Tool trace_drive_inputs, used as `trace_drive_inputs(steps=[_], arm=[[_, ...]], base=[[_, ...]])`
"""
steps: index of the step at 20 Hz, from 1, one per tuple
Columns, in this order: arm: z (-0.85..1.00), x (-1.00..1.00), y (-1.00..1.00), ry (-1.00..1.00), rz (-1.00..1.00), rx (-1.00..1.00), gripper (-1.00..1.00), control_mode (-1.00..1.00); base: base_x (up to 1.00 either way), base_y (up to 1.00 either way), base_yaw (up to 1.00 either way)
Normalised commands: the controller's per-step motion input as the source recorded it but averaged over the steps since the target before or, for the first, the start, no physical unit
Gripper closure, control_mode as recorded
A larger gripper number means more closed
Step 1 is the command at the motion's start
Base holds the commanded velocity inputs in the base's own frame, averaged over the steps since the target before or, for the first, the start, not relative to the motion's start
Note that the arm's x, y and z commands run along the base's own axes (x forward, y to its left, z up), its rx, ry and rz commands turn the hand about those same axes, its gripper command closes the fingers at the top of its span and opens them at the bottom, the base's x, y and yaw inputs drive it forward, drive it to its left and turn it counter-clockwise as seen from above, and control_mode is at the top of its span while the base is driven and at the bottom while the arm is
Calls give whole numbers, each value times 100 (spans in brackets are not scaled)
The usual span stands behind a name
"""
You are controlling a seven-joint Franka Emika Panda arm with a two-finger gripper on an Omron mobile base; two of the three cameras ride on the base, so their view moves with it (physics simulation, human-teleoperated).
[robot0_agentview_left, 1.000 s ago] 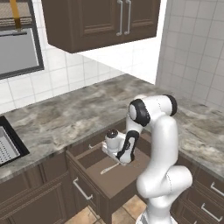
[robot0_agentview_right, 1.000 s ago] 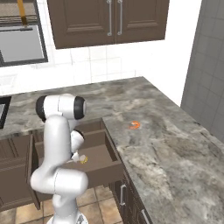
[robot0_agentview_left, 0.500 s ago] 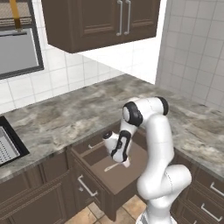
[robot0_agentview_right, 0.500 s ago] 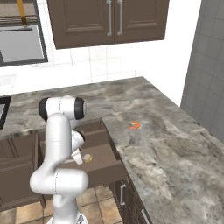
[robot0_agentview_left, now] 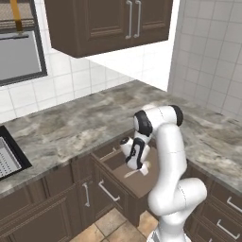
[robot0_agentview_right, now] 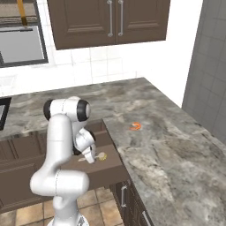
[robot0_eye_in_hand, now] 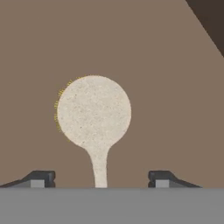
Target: Pick the dish brush from the drawer and place it on the counter.
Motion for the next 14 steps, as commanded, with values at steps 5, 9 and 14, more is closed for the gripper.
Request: trace_drive_inputs(steps=[5,9,14], arm=[[-53,-78,-46,2,-25,0,100,-100],[-8,-100,-53,-6,-22,17,100,-100],[22,-100,-32,-11,-16,28,100,-100]], base=[[0,0,0],[0,0,0],[0,0,0]])
